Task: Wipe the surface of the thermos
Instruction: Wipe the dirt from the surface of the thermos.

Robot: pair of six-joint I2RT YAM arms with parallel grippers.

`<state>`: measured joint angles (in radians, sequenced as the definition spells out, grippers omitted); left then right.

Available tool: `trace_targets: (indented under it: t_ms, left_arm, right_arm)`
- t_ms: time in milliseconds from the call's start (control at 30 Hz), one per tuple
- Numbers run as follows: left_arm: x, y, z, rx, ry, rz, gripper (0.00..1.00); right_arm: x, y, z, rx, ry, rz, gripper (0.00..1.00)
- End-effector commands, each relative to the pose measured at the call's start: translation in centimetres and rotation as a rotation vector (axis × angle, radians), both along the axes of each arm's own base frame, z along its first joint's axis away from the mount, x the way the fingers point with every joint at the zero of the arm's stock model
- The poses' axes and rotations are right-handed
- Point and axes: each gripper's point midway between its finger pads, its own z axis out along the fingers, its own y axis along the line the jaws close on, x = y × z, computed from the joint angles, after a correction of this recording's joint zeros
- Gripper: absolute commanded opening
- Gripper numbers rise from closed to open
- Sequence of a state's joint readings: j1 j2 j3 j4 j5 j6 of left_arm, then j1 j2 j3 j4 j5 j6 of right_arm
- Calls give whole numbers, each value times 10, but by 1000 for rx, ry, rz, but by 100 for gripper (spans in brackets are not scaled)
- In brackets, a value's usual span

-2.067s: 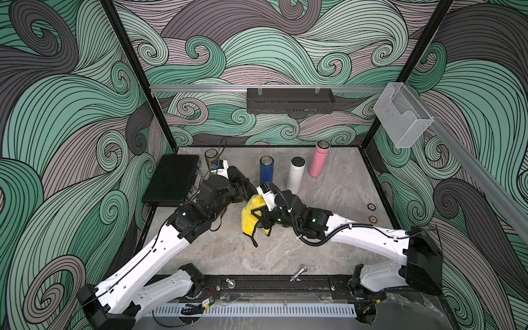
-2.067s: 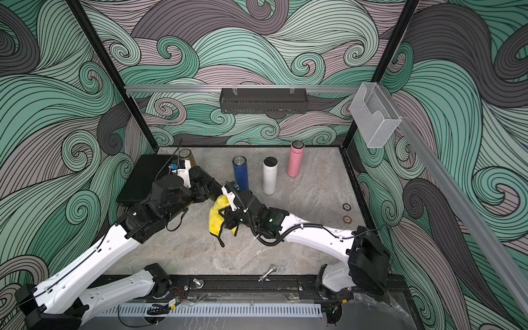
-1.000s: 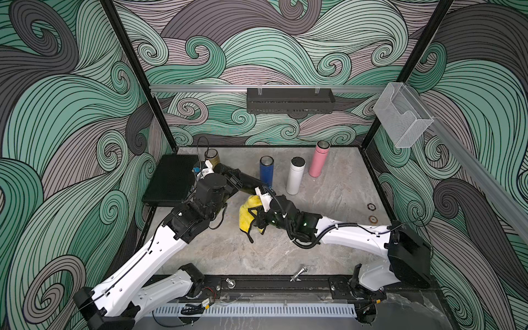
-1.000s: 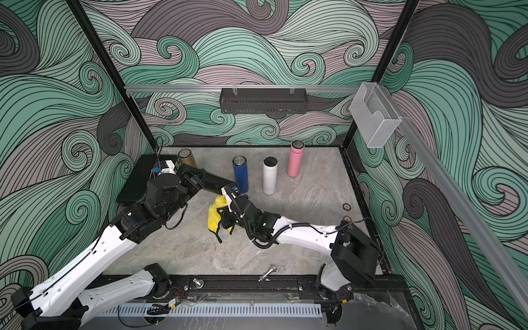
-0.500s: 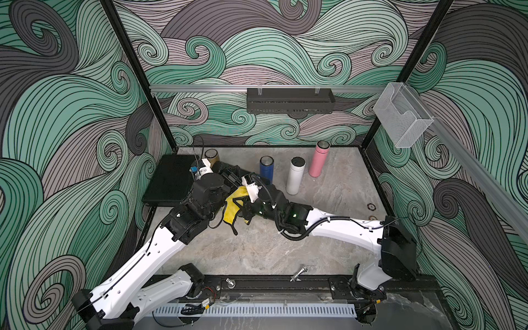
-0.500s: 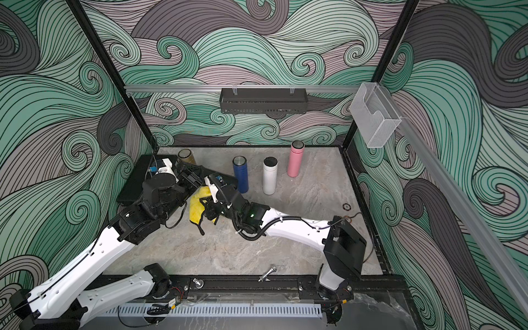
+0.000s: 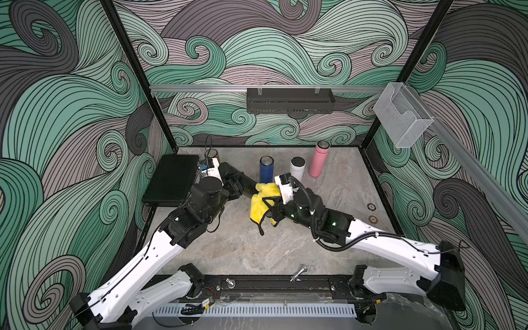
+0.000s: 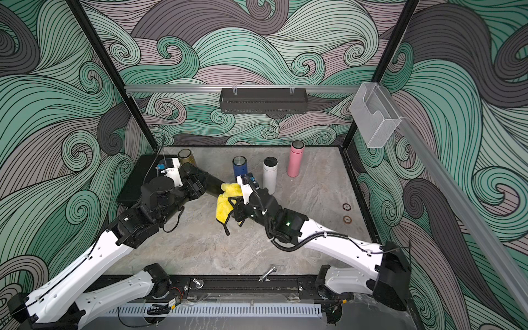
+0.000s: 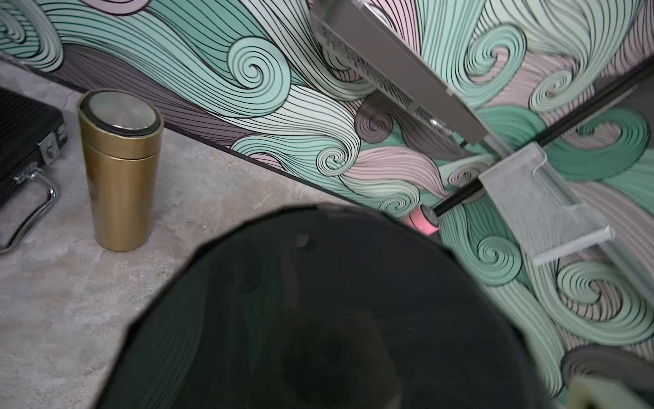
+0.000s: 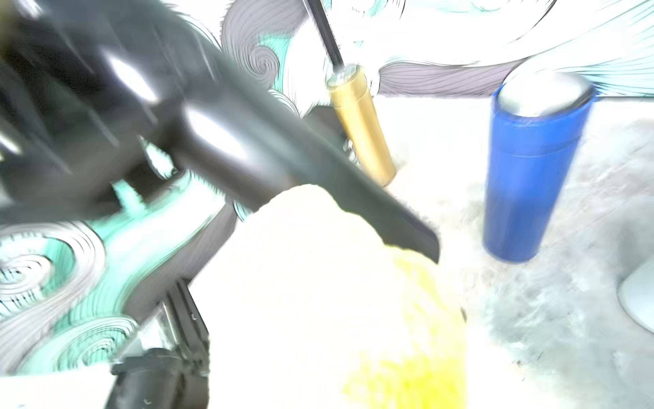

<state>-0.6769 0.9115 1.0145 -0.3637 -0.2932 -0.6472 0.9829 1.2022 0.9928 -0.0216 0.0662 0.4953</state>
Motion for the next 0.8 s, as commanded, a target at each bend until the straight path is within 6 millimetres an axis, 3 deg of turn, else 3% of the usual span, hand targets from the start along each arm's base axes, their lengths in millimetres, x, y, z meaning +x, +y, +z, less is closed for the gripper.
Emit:
trace_targets:
  t_ms: [0, 133, 233, 300, 433, 567, 667, 767]
  left_arm:
    - [-1, -32, 17, 102, -123, -203, 0]
    - [-1, -47, 10, 101, -202, -277, 0]
    - [-2, -54, 5, 117, -242, -323, 0]
    - [-5, -57, 5, 100, -270, -341, 0]
    - [-12, -62, 11, 78, -317, -384, 0]
    - [-15, -66, -1, 126, -339, -427, 0]
    - [-12, -72, -18, 175, -320, -459, 0]
    - [-13, -82, -38, 230, -310, -526, 0]
  right_arm:
    - [1, -1, 25, 60, 58, 81, 0]
    - [-2, 21, 39, 99, 92, 198, 0]
    - [-1, 34, 17, 86, 178, 229, 0]
    - [-1, 33, -12, 87, 248, 209, 0]
    - [-6, 19, -61, 78, 338, 156, 0]
    - [-13, 0, -101, 44, 392, 95, 0]
    - [-11, -19, -113, 35, 402, 42, 0]
    - [-3, -33, -109, 60, 391, 4, 0]
